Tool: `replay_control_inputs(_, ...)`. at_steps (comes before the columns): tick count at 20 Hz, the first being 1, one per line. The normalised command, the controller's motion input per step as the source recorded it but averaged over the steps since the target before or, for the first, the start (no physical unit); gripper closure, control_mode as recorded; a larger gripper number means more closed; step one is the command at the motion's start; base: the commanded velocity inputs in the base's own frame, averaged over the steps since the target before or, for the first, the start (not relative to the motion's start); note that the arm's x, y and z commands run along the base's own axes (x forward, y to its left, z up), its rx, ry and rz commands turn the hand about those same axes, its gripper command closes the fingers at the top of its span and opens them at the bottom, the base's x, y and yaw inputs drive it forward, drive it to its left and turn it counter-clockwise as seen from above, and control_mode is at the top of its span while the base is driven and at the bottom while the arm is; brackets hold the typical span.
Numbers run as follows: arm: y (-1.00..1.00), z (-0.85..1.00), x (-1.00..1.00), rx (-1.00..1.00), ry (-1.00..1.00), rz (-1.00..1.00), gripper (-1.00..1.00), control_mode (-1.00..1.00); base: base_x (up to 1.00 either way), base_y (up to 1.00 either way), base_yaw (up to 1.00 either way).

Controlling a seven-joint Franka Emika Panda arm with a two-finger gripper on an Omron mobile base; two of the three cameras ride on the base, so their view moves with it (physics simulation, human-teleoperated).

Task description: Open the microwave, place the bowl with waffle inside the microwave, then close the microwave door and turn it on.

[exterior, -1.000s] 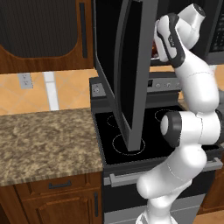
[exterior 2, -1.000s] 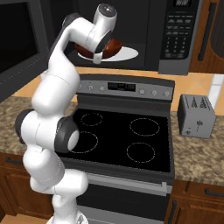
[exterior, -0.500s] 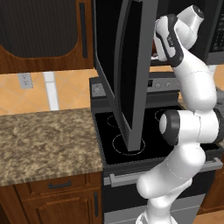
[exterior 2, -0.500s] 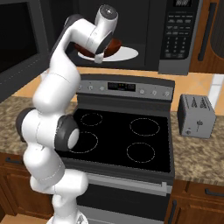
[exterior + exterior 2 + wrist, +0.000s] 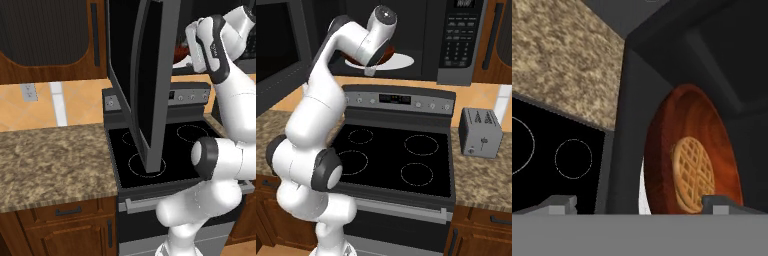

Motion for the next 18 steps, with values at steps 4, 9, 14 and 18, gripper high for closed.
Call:
replay_control_inputs(4,0.0,0.0,-0.67,0.0,-0.19,0.0,-1.0,-1.0,0.0,0.0,0.0)
replay_control_inputs(9,0.0,-0.01,-0.9,0.0,-0.04,0.0,-1.0,-1.0,0.0,0.0,0.0)
replay_control_inputs(14,0.0,-0.01,-1.0,0.0,-0.01,0.0,-1.0,-1.0,0.0,0.0,0.0)
replay_control_inputs(18,0.0,0.0,-0.97,0.05,-0.02,-0.03,-1.0,-1.0,0.0,0.0,0.0)
